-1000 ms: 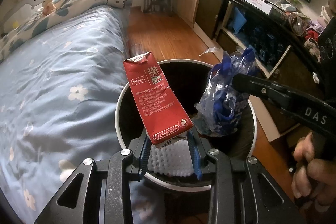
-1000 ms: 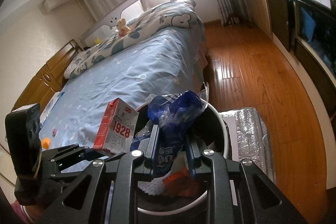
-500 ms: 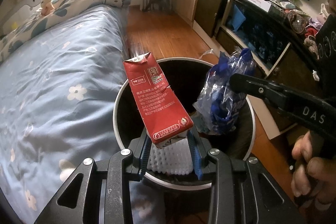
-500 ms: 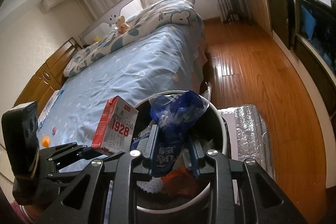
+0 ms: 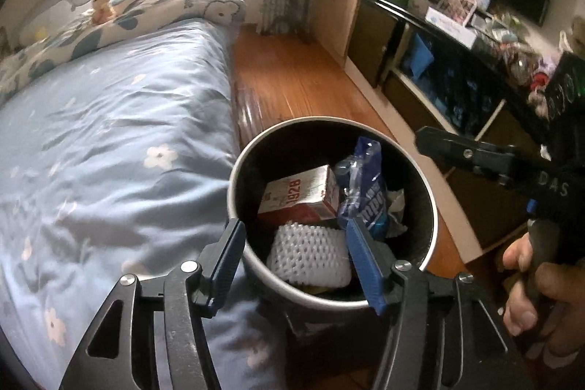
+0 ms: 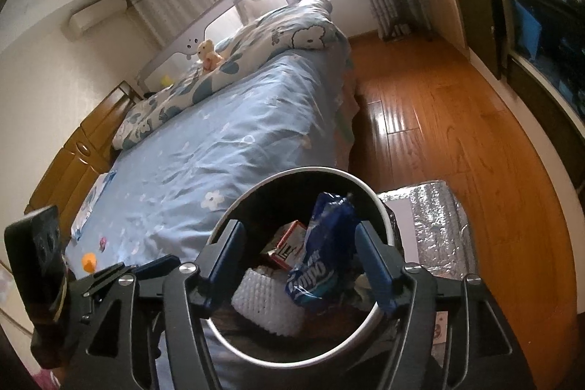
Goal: Collect trash
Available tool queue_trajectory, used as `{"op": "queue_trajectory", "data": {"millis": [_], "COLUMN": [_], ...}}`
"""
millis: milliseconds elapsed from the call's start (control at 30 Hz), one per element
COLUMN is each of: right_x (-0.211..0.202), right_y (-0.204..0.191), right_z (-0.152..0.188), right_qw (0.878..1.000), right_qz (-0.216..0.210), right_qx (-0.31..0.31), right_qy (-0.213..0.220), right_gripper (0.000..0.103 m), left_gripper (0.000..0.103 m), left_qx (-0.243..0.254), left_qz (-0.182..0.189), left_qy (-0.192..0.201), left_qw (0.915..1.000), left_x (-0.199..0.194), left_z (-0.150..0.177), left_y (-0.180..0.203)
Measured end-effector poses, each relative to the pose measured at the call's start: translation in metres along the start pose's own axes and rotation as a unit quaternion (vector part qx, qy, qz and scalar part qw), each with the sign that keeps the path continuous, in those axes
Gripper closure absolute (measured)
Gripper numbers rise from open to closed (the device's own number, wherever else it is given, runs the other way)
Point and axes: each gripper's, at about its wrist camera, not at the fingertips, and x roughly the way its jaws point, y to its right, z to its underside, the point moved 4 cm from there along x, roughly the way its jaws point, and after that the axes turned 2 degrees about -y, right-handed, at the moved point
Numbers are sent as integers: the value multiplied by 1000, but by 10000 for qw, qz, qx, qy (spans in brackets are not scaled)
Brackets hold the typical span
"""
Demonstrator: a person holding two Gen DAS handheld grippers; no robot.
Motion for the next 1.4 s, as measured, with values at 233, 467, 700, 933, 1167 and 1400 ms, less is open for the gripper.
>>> {"op": "queue_trajectory", "data": {"millis": [233, 467, 700, 933, 1167, 1400], "right_x": [-18, -34, -31, -15, -24, -30], "right_y": [-21, -61, -127, -182, -224, -244], "right_z": [3, 18, 59, 103, 102, 109], "right_qw": [9995, 9980, 9935, 9859, 9766, 9652], "right_qz": [-161, -379, -772, -1050, -1148, -1080], "right_qx": [6, -221, -764, -1300, -1747, -2080], "right_qy": [270, 446, 330, 97, 513, 1164], "right_gripper": [22, 16, 12, 12, 6, 0], "left_gripper": [36, 29, 24, 24, 1, 1], "left_qx": [-347, -725, -1249, -1618, -1834, -1976], "left_qz": [-198, -646, -1227, -1666, -2545, -3150], "left_qy": [509, 1023, 1282, 1493, 2063, 2362], "left_qw": [9979, 9900, 9762, 9611, 9268, 8977], "left_x": [-43, -97, -142, -178, -222, -236], "left_z": [24, 66, 123, 161, 187, 208], "left_y": [-18, -48, -82, -104, -107, -97]}}
